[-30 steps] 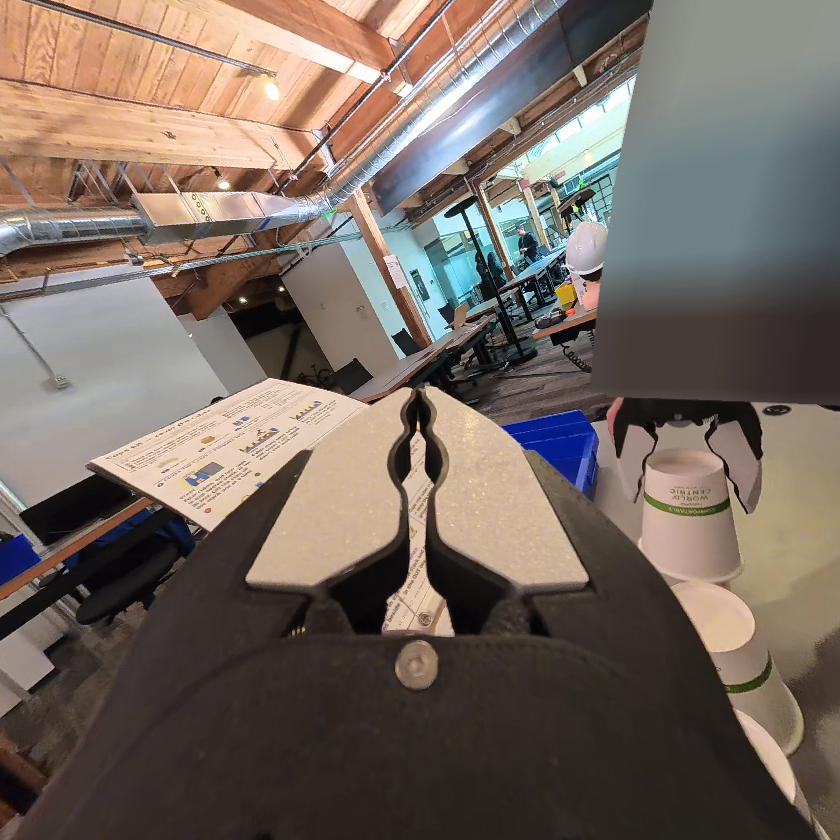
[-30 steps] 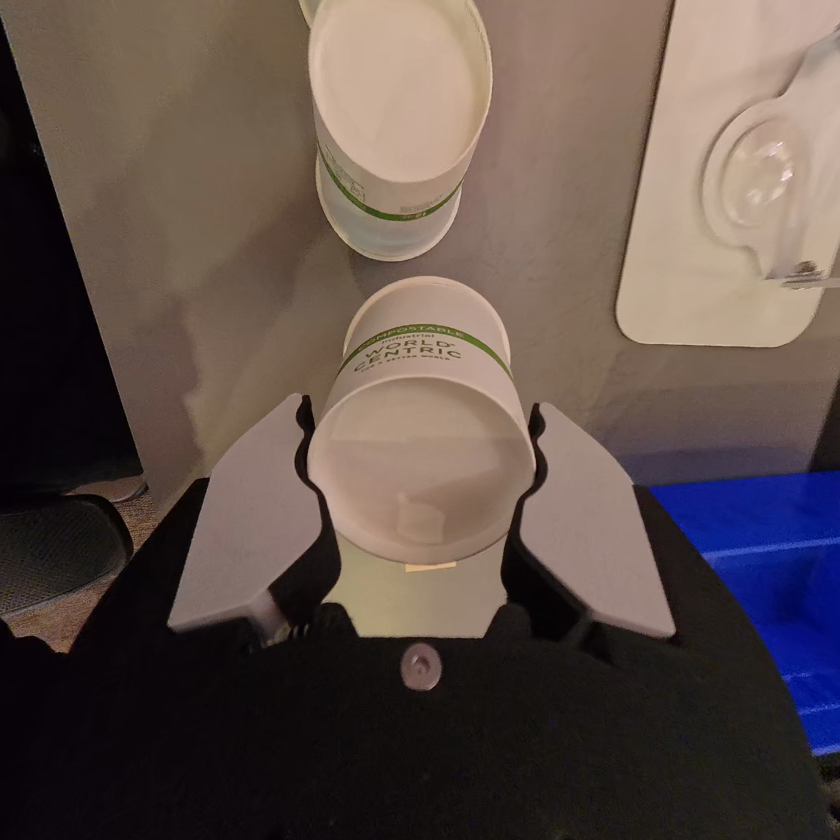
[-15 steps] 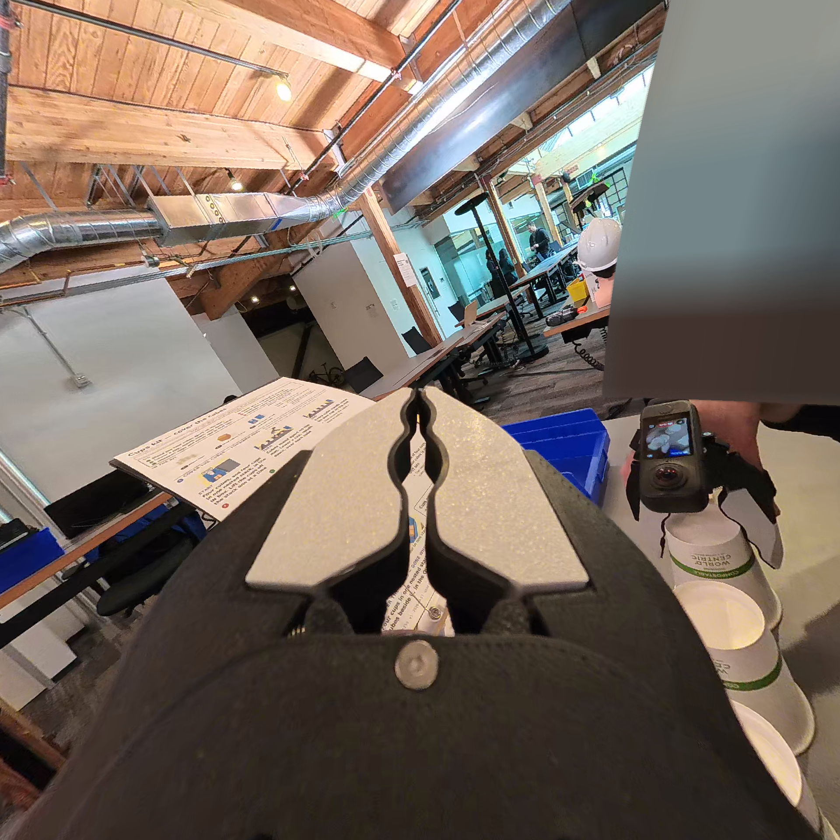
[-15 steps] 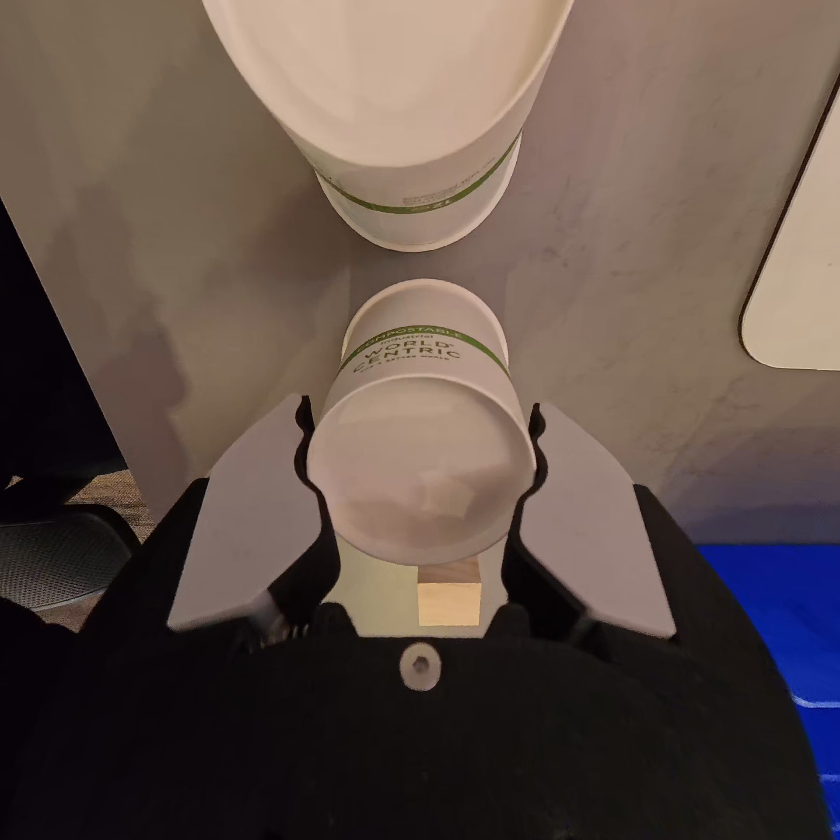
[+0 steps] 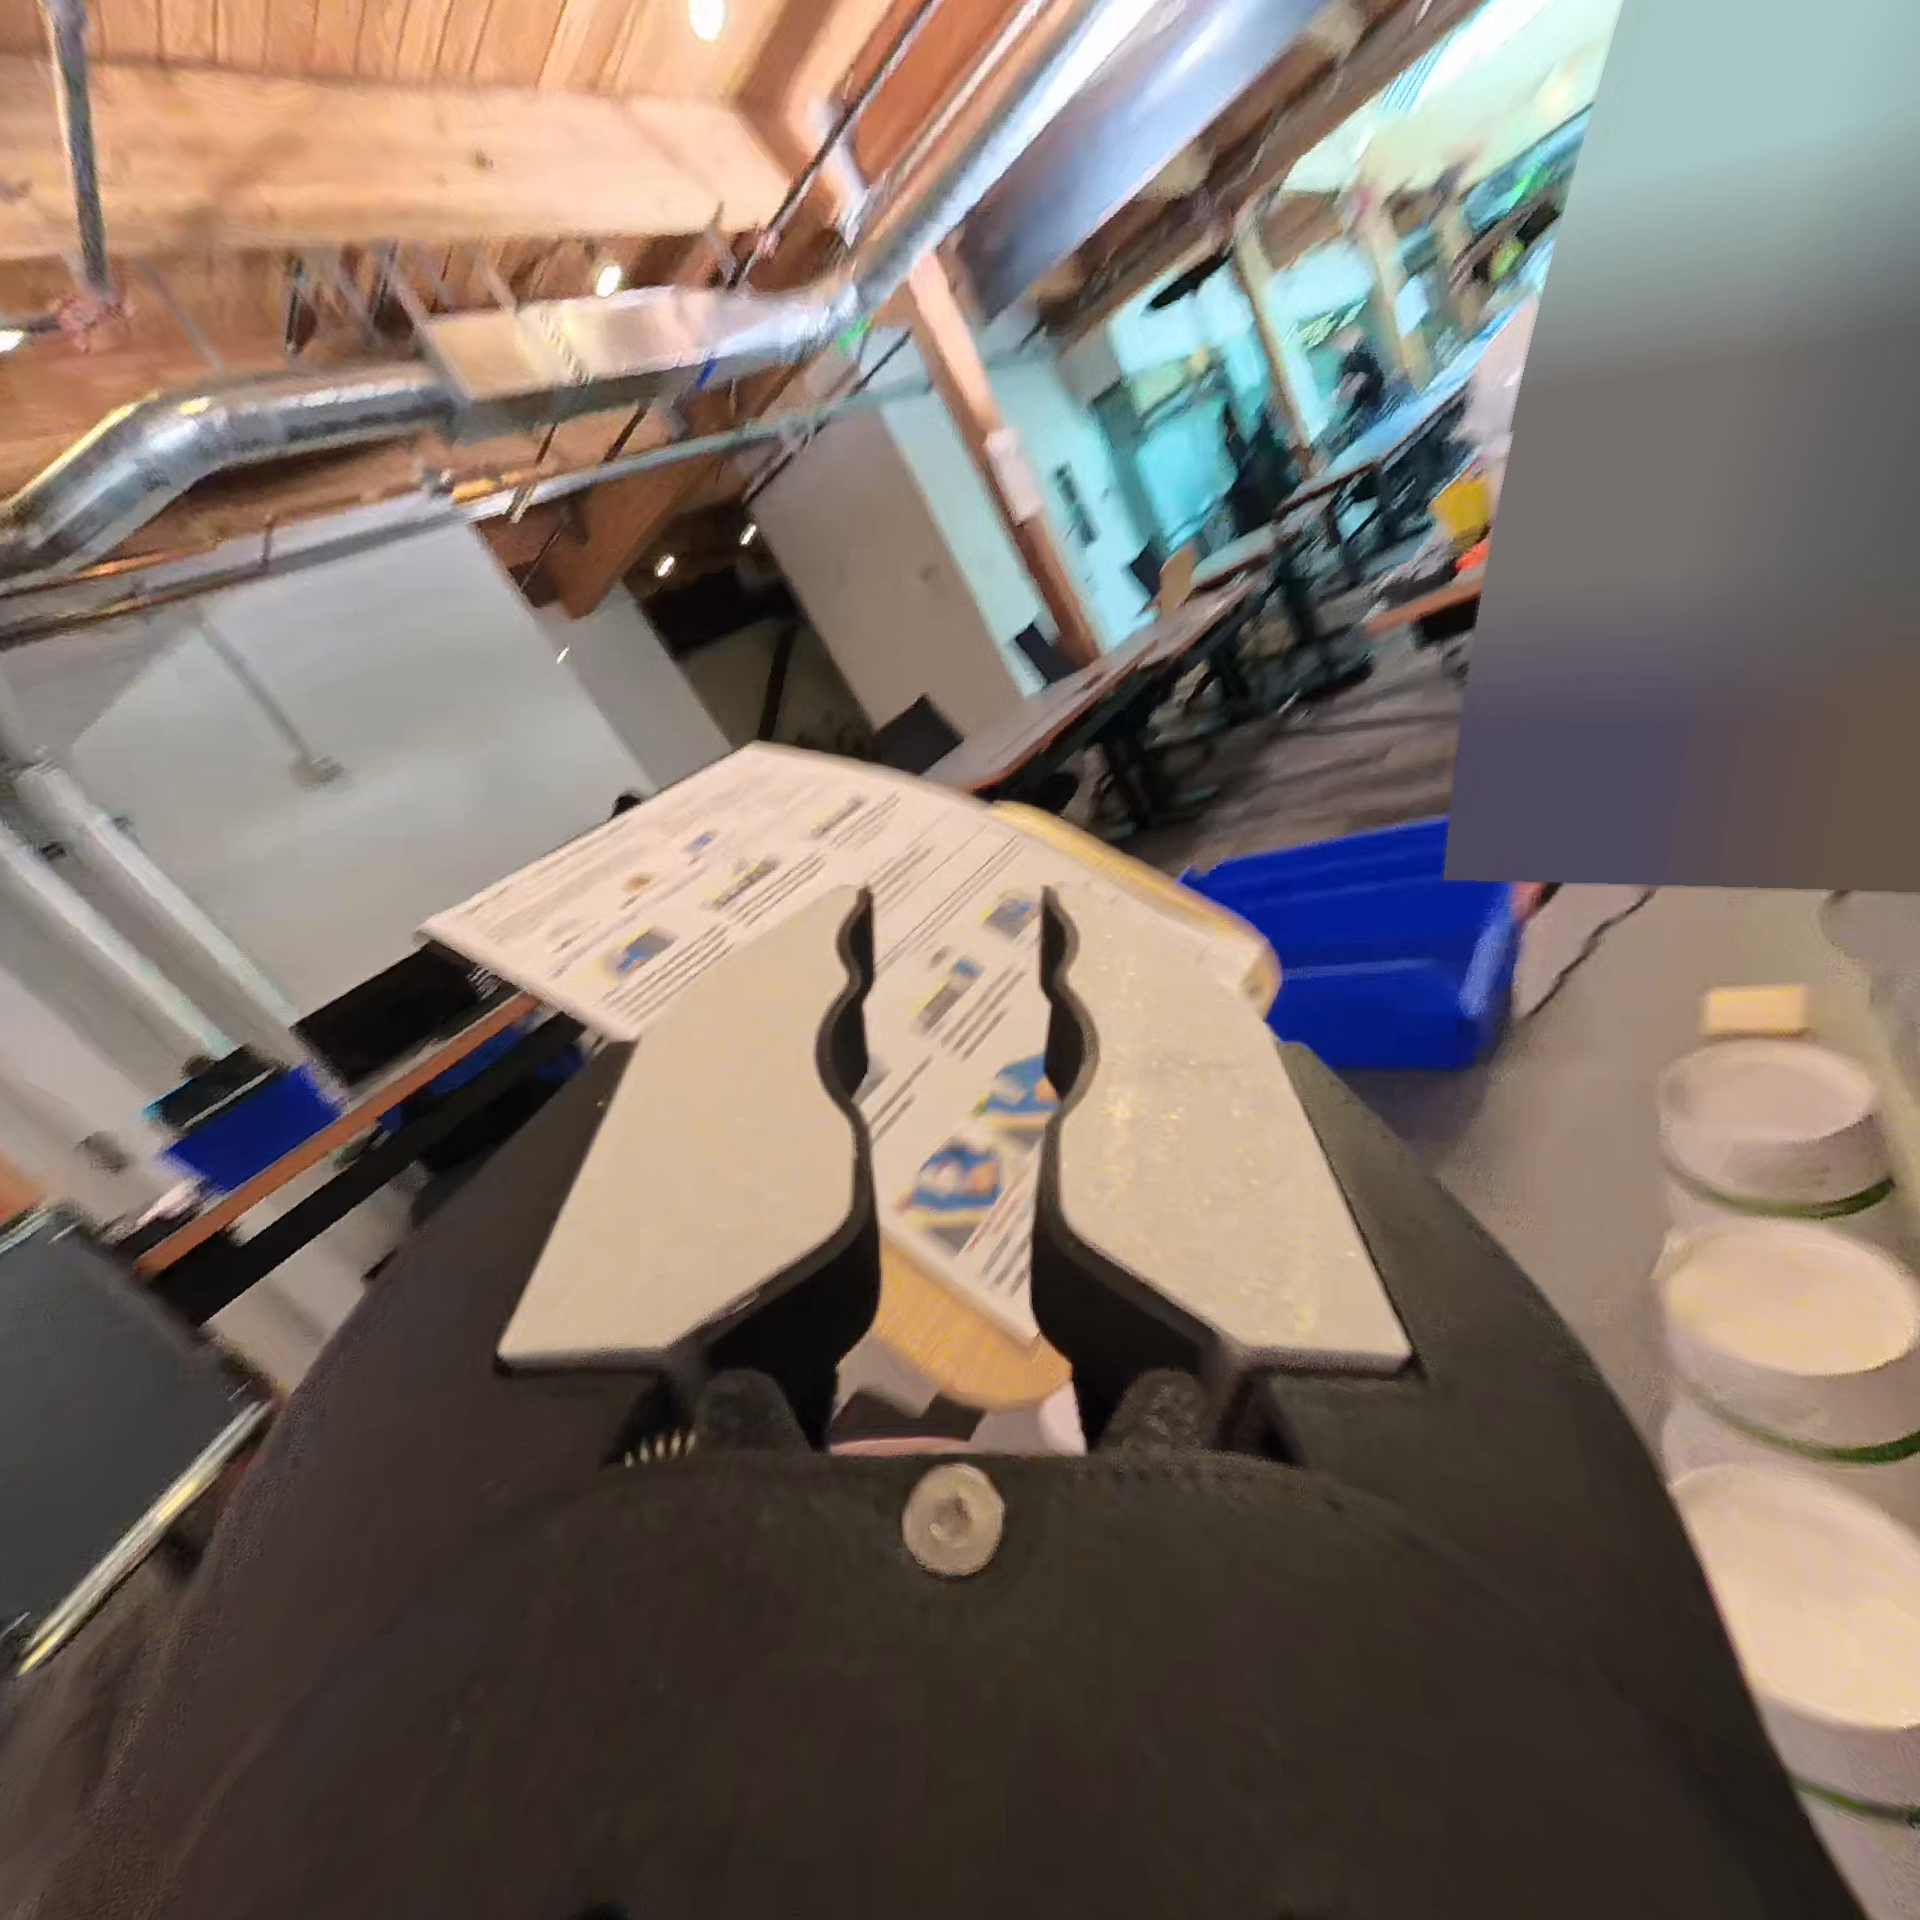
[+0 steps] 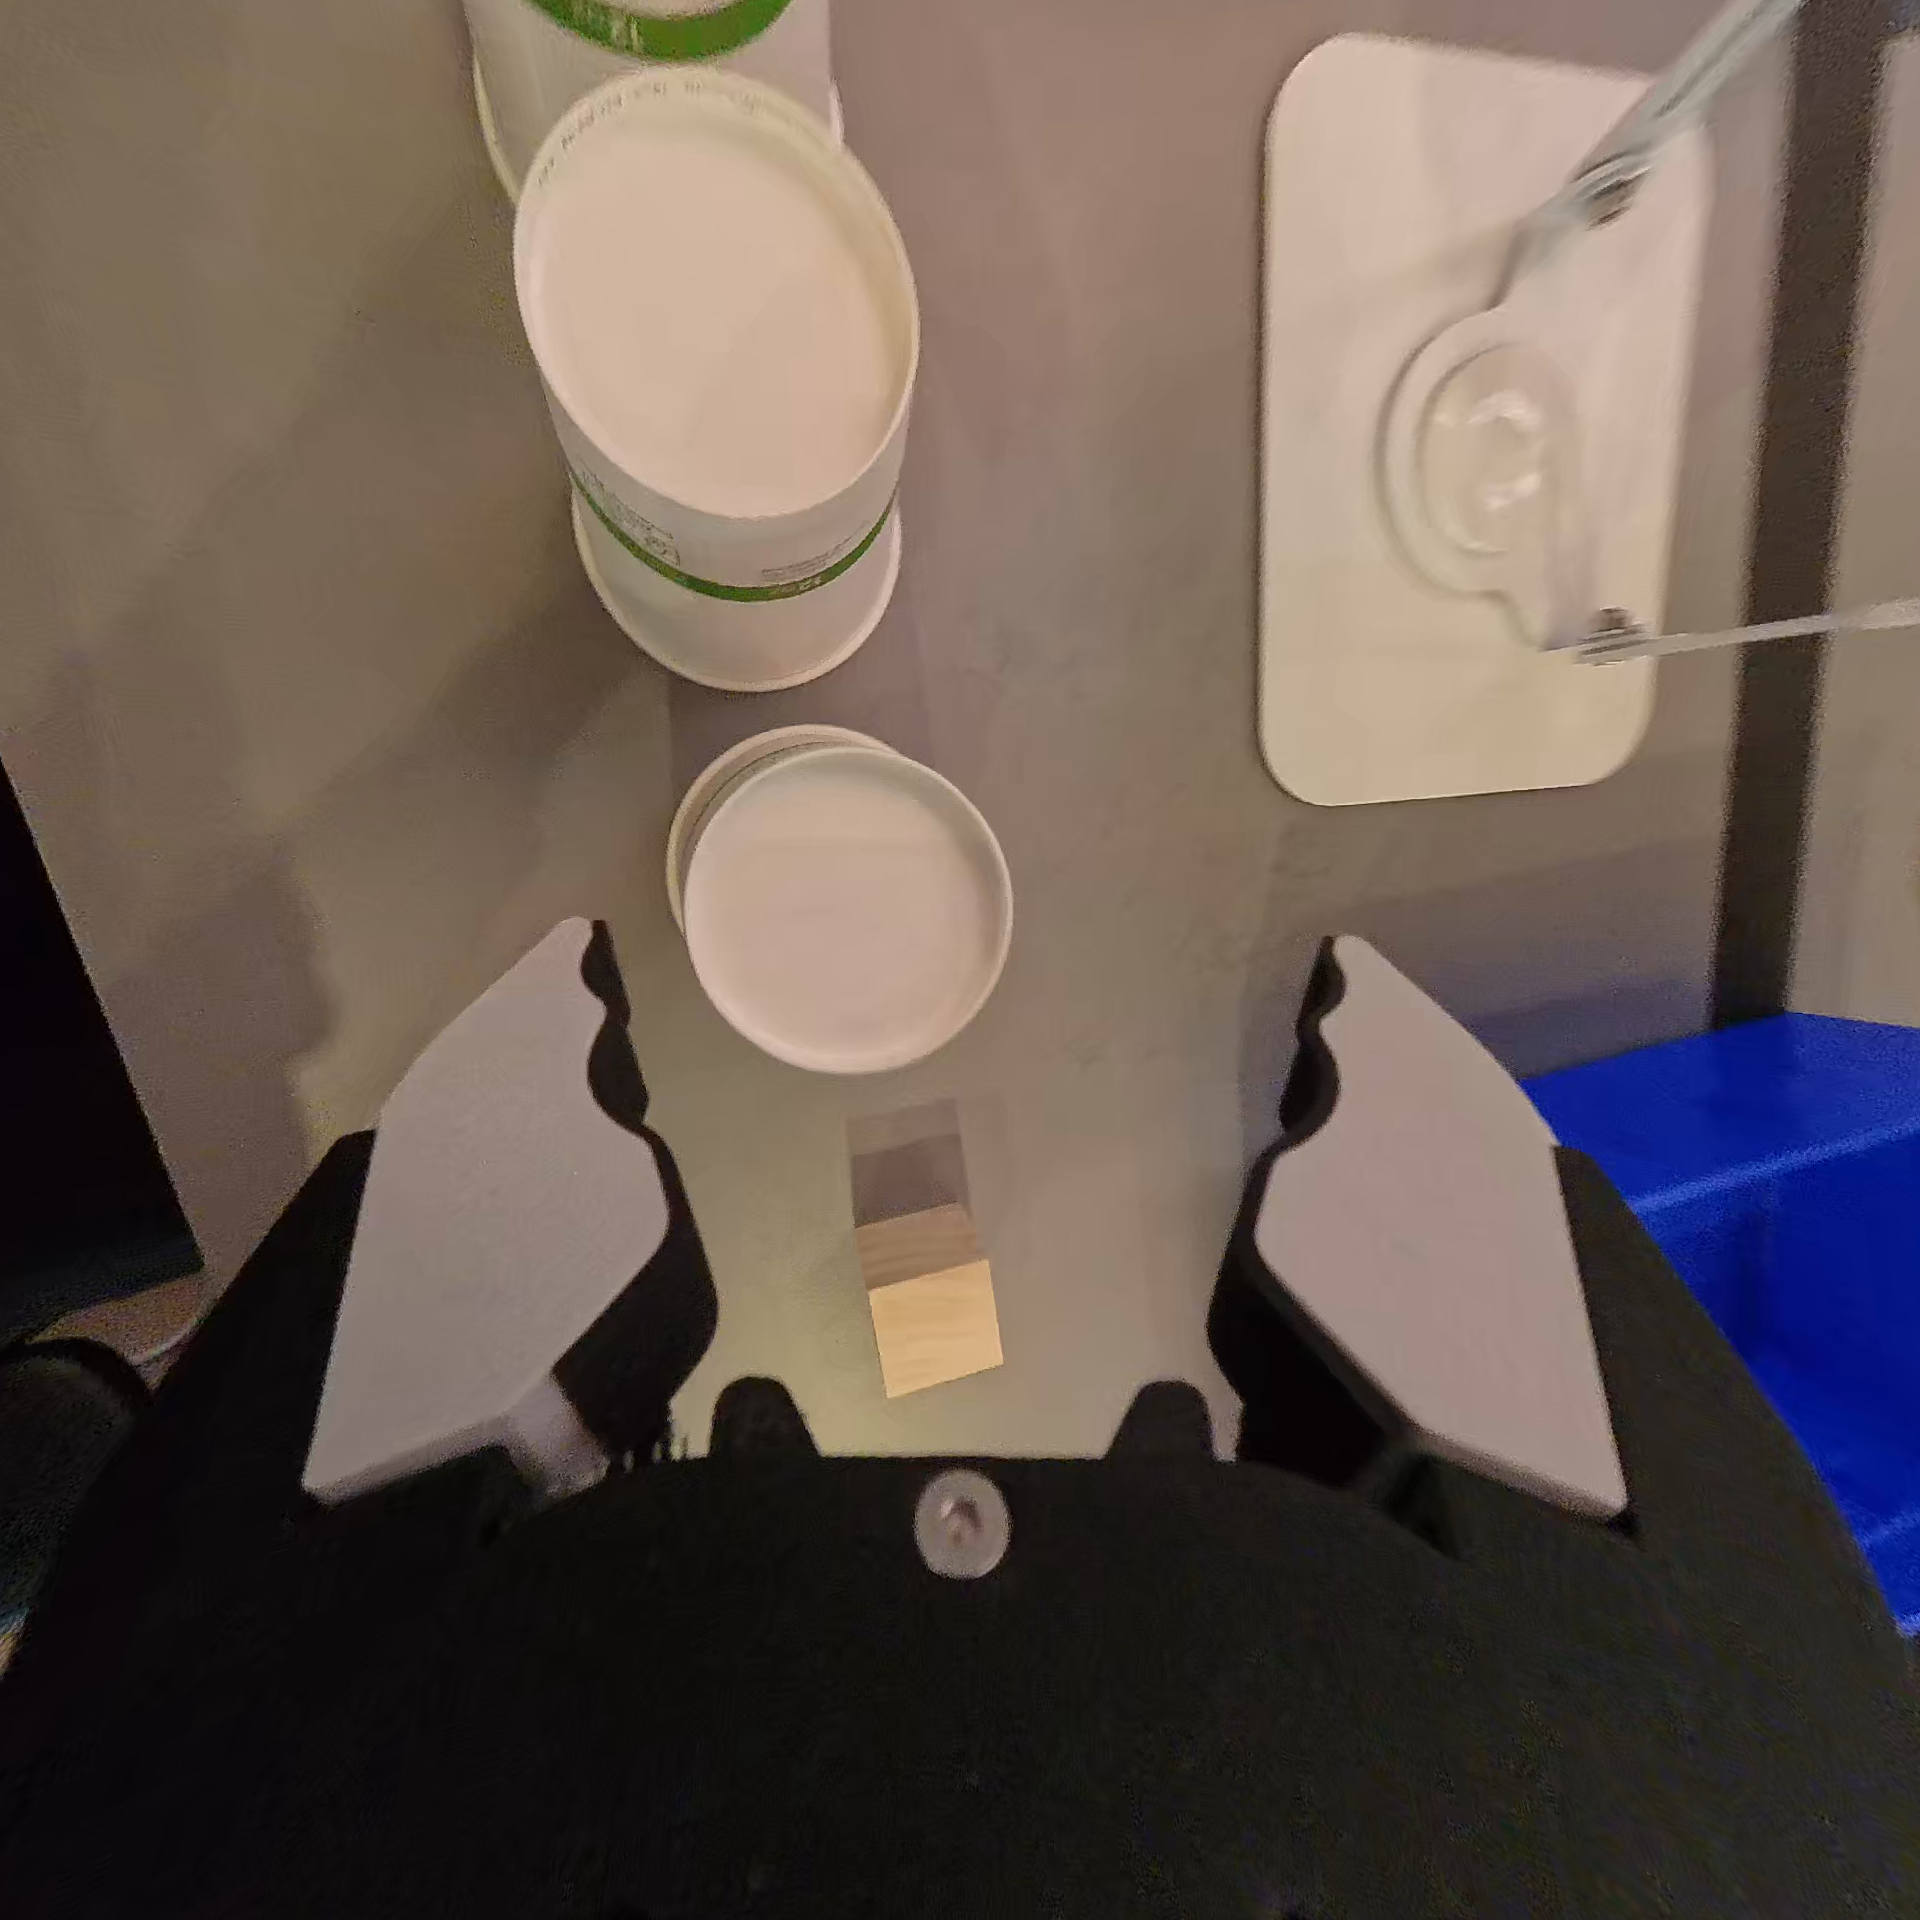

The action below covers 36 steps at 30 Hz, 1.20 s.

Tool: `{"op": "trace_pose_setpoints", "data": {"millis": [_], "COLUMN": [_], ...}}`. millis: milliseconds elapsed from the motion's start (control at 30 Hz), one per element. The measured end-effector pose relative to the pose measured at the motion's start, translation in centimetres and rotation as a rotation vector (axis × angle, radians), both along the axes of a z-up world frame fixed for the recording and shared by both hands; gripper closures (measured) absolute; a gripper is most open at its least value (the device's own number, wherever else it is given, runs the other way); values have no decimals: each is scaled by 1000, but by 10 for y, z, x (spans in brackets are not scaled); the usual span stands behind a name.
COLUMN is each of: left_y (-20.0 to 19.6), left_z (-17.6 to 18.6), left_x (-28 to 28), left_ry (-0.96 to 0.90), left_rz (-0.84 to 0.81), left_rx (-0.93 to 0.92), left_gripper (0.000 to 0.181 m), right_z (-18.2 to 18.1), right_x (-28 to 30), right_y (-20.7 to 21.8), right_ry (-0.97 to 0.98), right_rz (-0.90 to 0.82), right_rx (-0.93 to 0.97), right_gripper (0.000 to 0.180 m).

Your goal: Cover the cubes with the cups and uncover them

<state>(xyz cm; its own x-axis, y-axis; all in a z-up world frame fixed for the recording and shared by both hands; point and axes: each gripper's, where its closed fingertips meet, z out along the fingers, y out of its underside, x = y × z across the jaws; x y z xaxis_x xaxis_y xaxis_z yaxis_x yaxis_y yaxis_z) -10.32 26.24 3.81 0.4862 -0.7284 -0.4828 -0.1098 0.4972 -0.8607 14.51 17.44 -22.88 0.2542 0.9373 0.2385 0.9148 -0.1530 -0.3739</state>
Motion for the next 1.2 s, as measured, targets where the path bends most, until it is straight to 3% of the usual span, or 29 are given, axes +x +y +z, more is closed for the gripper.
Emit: {"op": "trace_pose_setpoints", "data": {"millis": [33,100,300,533,733,867,1000,1200], "left_y": [13,44,127,192,219,235,245,234], "left_z": [-4,-18,-87,-211,-274,-305,-306,-248], "left_x": [-8,-28,-72,-87,-88,-96,-96,-91], "left_ry": [32,115,375,727,888,945,874,629], "left_rz": [71,225,451,480,499,568,602,547], "left_rx": [-1,-3,-143,-387,-434,-471,-505,-469], "left_gripper": [146,144,138,126,132,146,180,180], "right_z": [8,15,15,17,16,15,19,36], "right_x": [3,9,14,15,14,15,16,13], "right_y": [2,3,-1,0,1,1,2,5], "right_ry": [16,40,96,128,141,147,161,219], "right_rz": [-10,-34,-65,-69,-57,-54,-55,-54], "right_rx": [44,83,133,137,136,134,149,201], "right_gripper": [64,76,76,80,82,83,86,92]}}
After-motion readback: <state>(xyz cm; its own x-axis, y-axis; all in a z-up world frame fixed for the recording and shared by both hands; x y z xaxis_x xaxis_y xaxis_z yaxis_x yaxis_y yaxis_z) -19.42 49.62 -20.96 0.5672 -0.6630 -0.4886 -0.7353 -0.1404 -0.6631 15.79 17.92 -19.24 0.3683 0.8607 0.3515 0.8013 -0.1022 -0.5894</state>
